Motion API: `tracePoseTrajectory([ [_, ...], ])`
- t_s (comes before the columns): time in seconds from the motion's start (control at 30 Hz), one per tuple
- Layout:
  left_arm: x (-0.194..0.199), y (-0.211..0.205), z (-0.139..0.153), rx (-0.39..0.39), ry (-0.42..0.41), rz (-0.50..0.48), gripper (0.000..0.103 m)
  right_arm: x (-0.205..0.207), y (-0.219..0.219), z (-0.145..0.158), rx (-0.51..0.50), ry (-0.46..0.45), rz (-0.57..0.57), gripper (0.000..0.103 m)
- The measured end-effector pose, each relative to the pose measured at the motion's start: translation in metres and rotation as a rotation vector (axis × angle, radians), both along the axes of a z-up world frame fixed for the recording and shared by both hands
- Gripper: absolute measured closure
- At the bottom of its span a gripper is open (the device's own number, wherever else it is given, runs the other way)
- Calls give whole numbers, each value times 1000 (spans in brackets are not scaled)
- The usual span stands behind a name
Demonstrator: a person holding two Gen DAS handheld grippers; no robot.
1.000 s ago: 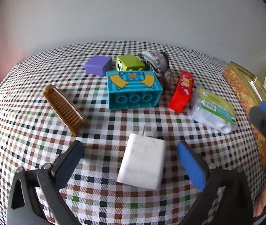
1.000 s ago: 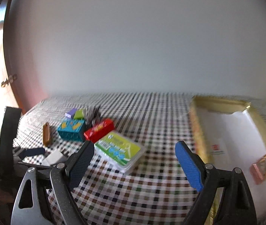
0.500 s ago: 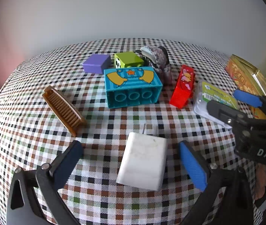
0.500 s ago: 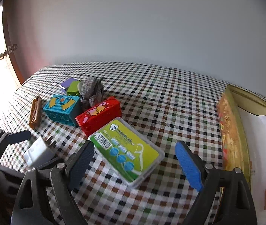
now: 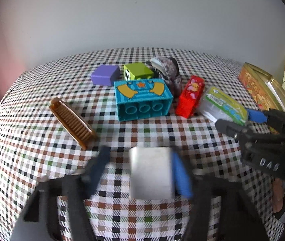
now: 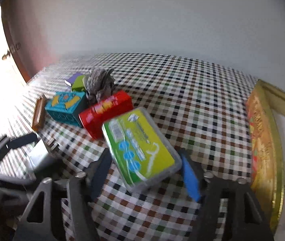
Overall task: Organize rigid objects
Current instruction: 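Grasp the white charger with the left tool while the right tool grasps the clear floss case, then carry the charger and floss case together over the gold tray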
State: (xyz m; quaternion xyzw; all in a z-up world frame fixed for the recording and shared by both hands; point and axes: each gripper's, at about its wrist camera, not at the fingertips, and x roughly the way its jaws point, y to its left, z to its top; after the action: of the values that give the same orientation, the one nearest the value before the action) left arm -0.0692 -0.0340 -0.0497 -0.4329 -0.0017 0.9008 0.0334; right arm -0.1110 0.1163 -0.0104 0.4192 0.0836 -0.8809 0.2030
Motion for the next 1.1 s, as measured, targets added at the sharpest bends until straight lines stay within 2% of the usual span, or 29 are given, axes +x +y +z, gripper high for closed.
tracePoseTrajectory([
  [0.13, 1, -5, 2, 31, 6, 1, 67, 4, -3, 0, 1, 3, 2, 43],
  [0.23, 8, -12, 7, 121, 25, -15, 67, 8, 3, 1, -47, -5, 2, 44],
  [0.4, 19, -13, 21, 136, 124, -29, 67, 20, 13, 12, -138, 37, -16, 44],
  [0.53, 24, -19, 30, 158, 195, -22, 67, 39, 19, 27, -174, 136, -30, 46],
  [0.67, 19, -26, 32, 159, 220, -1, 67, 47, 21, 35, -167, 192, -37, 46],
  [0.83, 21, -34, 33, 182, 230, 7, 67, 44, 22, 31, -182, 161, -42, 46],
  [1.1, 31, -20, 40, 181, 316, -1, 67, 60, 37, 50, -271, 298, -96, 46],
])
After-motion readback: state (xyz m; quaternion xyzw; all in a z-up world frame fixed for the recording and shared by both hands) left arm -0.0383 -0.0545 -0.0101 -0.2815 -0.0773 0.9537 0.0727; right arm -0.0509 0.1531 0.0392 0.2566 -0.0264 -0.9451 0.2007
